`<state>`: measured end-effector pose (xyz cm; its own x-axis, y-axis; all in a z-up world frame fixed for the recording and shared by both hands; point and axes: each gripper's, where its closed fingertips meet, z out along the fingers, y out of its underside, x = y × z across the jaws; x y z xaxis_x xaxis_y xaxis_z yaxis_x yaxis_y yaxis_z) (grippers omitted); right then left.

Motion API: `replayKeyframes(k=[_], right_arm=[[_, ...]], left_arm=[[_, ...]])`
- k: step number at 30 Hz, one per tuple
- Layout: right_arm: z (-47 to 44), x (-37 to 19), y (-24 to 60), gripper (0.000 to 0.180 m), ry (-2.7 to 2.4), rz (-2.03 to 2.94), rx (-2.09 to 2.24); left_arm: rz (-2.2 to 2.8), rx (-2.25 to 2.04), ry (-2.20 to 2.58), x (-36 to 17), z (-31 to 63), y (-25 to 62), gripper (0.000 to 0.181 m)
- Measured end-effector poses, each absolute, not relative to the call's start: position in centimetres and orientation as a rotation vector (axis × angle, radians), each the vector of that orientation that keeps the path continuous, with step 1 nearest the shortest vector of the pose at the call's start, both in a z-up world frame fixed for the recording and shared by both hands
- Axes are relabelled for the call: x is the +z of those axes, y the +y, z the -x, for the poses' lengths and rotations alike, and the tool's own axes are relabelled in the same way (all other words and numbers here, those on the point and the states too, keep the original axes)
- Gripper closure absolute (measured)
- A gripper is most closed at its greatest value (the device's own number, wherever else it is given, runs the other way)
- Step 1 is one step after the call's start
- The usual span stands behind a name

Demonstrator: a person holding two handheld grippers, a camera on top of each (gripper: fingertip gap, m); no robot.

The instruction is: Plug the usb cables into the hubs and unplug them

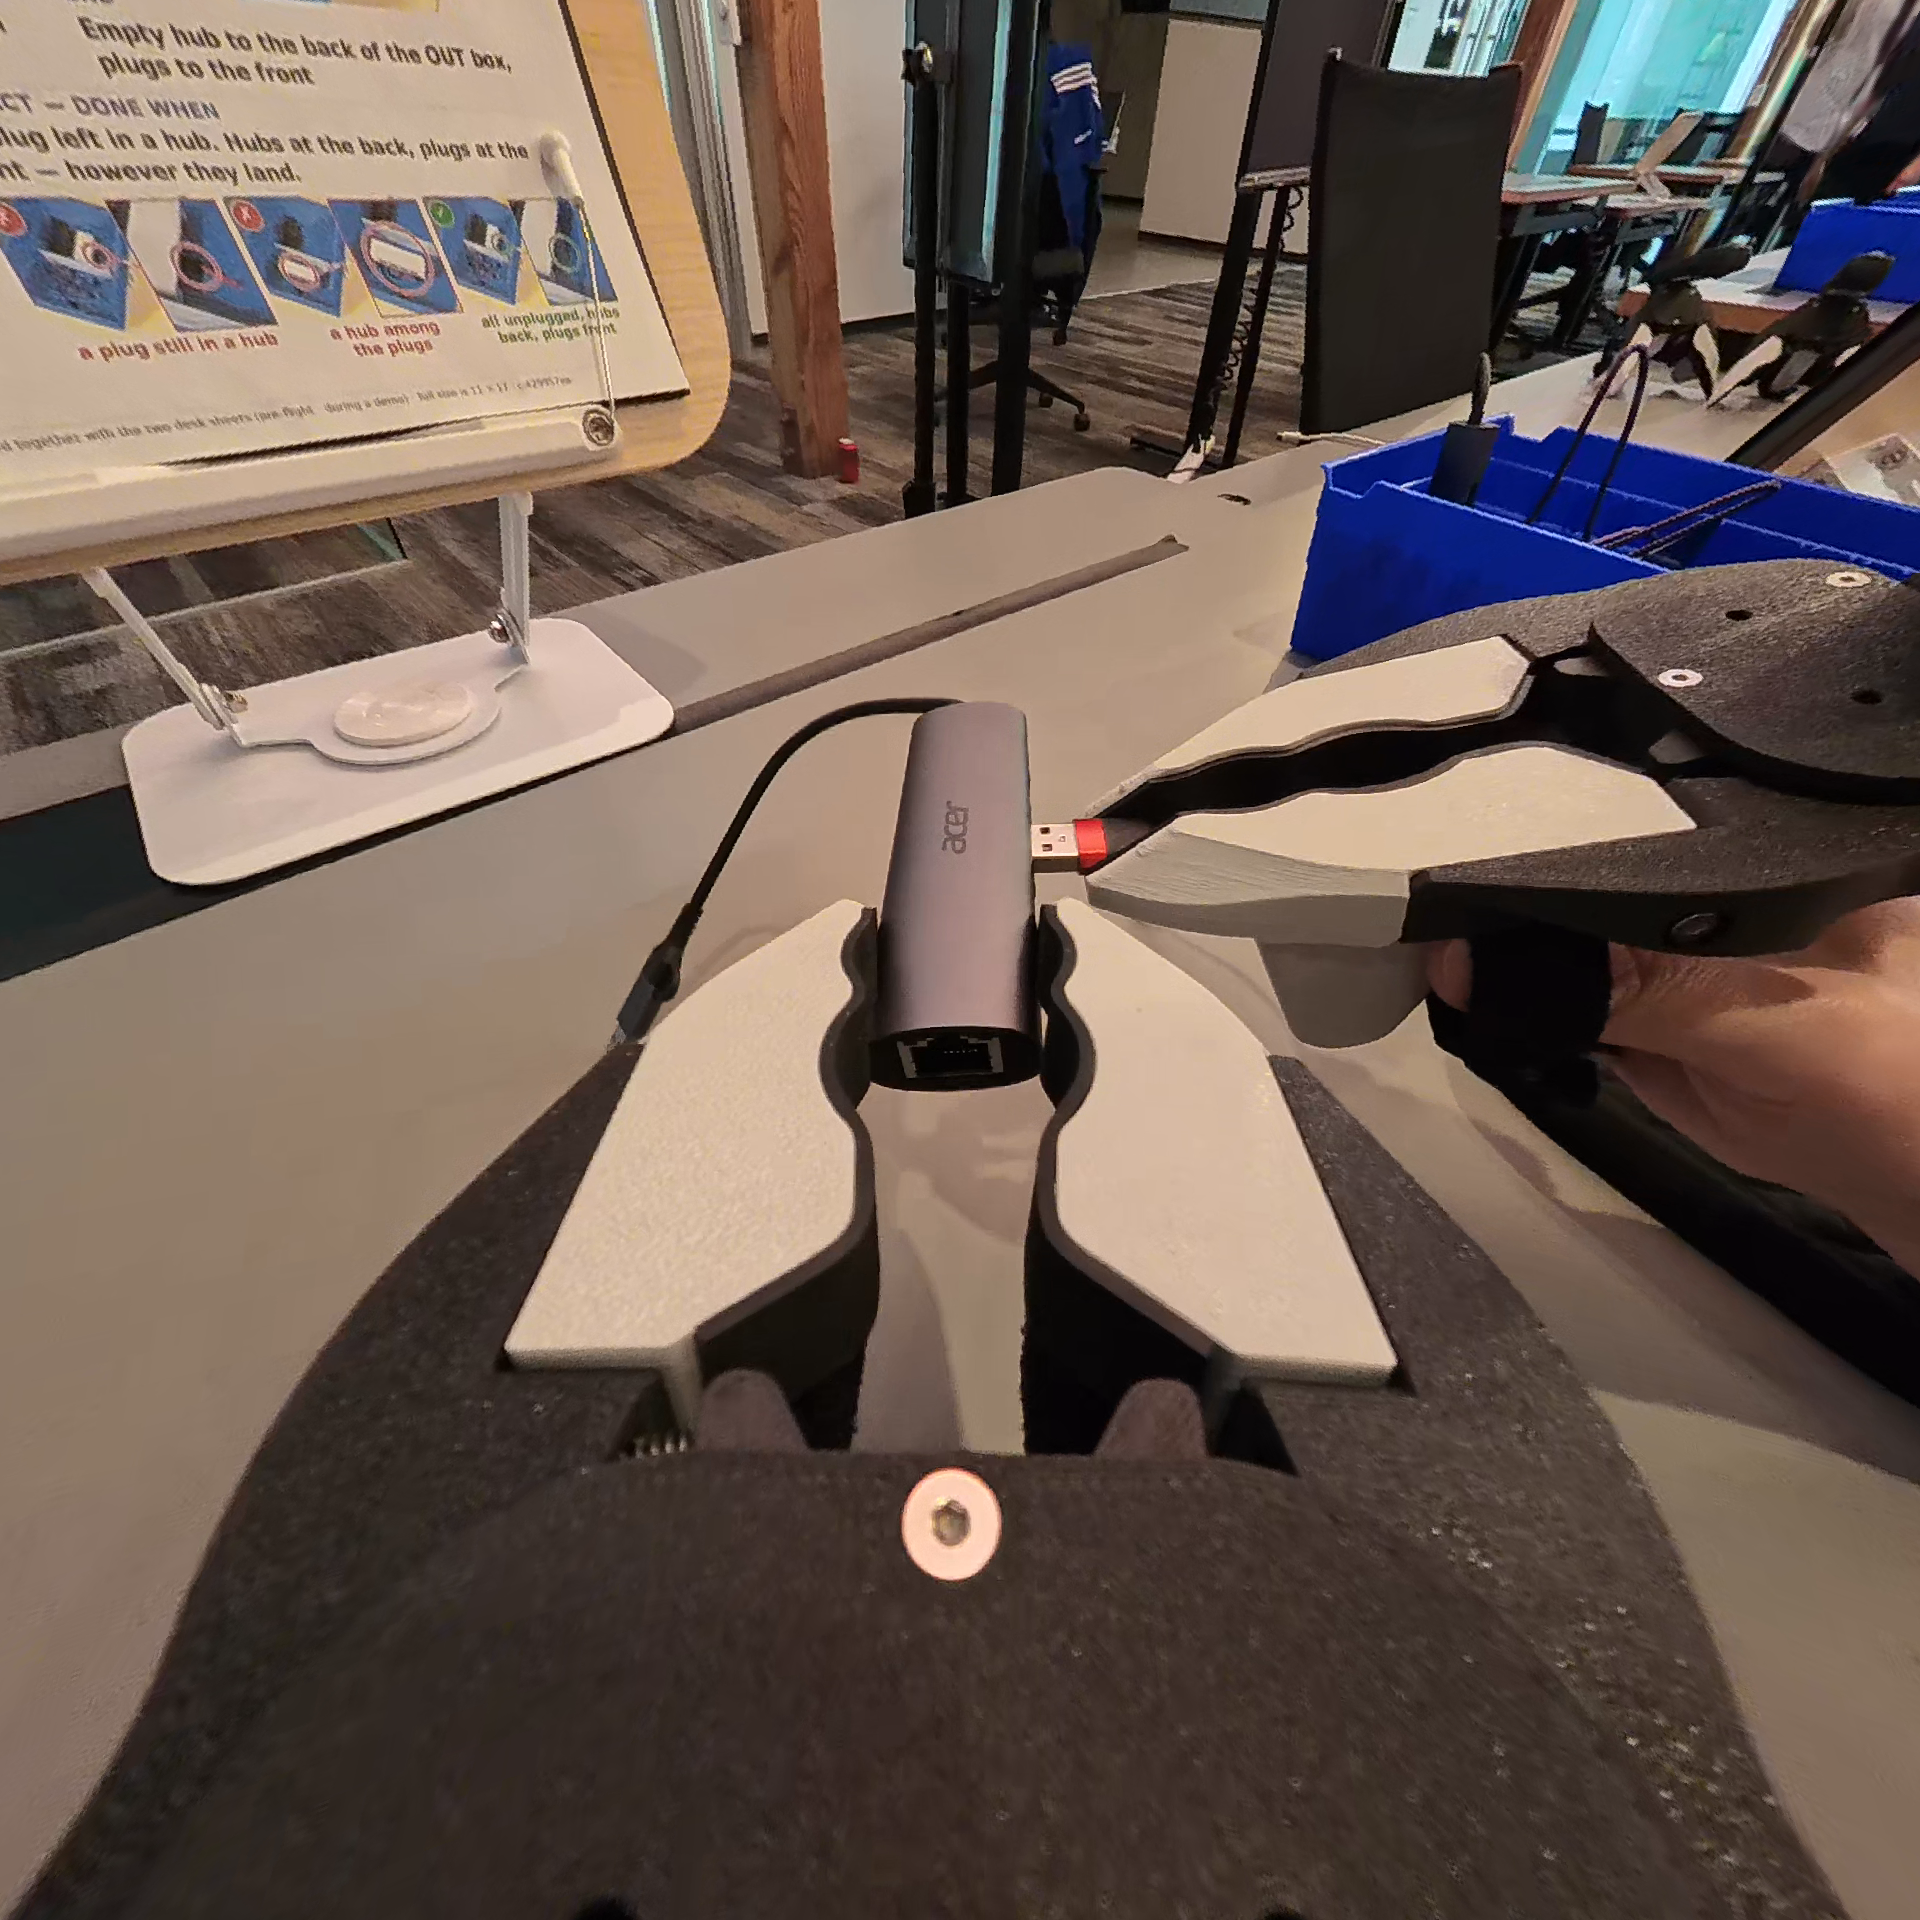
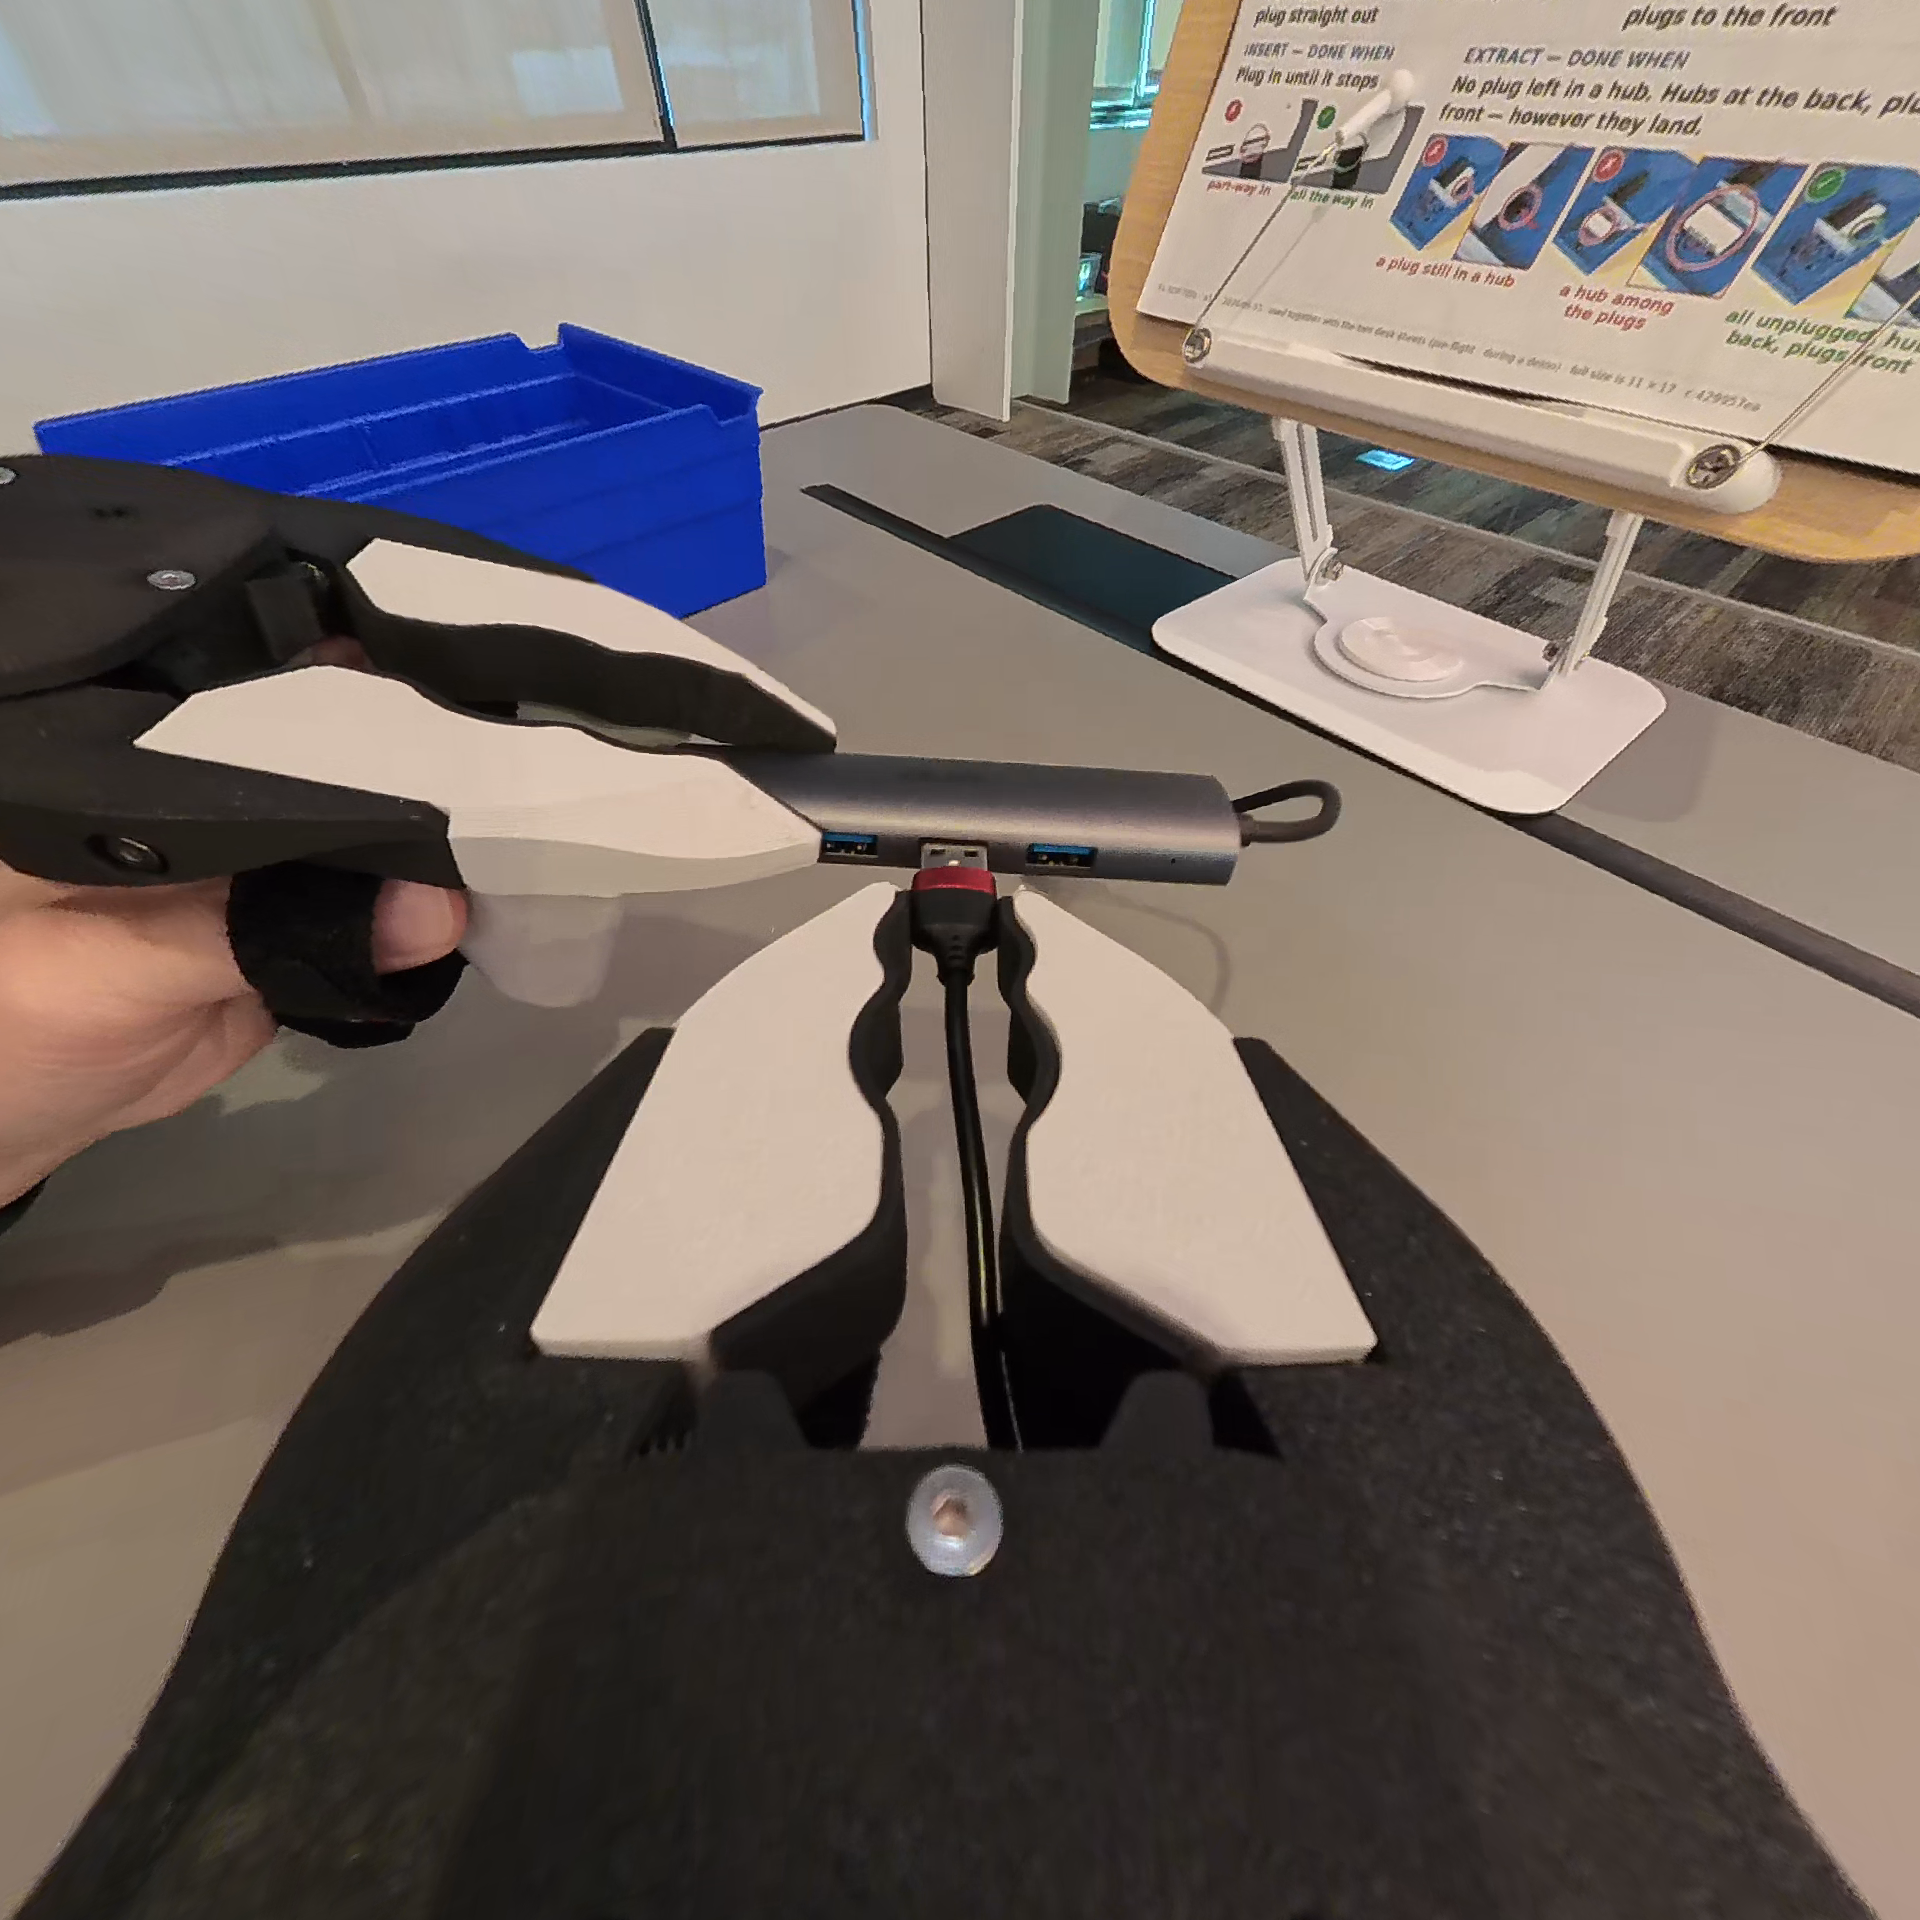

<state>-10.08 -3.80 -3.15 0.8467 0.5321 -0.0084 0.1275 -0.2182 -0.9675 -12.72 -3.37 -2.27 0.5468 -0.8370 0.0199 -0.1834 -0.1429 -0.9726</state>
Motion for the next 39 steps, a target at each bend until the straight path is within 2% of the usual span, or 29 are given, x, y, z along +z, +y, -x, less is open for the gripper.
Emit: replayKeyframes(k=[4,5,11,15,18,24,26,30,39], right_arm=[[10.3,-2.8,-4.0,0.165,-0.514,1.746,0.41],[11.2,-2.9,-4.2,0.165,-0.543,1.743,0.458],[10.3,-4.1,-3.5,0.165,-0.634,1.788,0.116],[9.3,-5.0,-3.3,0.164,-0.589,1.826,0.219],[8.2,-4.6,-3.3,0.165,-0.549,1.82,0.241],[7.6,-5.2,-3.8,0.164,-0.54,1.844,0.321],[7.4,-5.2,-3.8,0.164,-0.541,1.844,0.317],[7.3,-5.0,-4.0,0.164,-0.538,1.837,0.32],[6.9,-4.9,-4.3,0.164,-0.54,1.828,0.344]], left_arm=[[1.586,-0.769,0.895,-1.5,12.6,-4.3,0.154],[1.527,-0.863,0.926,-0.8,12.1,-5.6,0.181],[1.54,-0.618,0.915,-0.5,12.3,-4.3,0.181],[1.617,-0.7,0.879,-1.7,13.6,-3.1,0.181],[1.758,-0.742,0.921,-4.7,15.0,-2.6,0.181],[1.998,-0.682,1.015,-10.3,17.2,-3.2,0.138],[2.006,-0.63,1.068,-11.4,17.2,-3.4,0.133],[1.994,-0.5,1.156,-13.1,16.1,-3.5,0.107],[2.115,-0.522,1.118,-15.2,15.3,-3.6,0.112]])
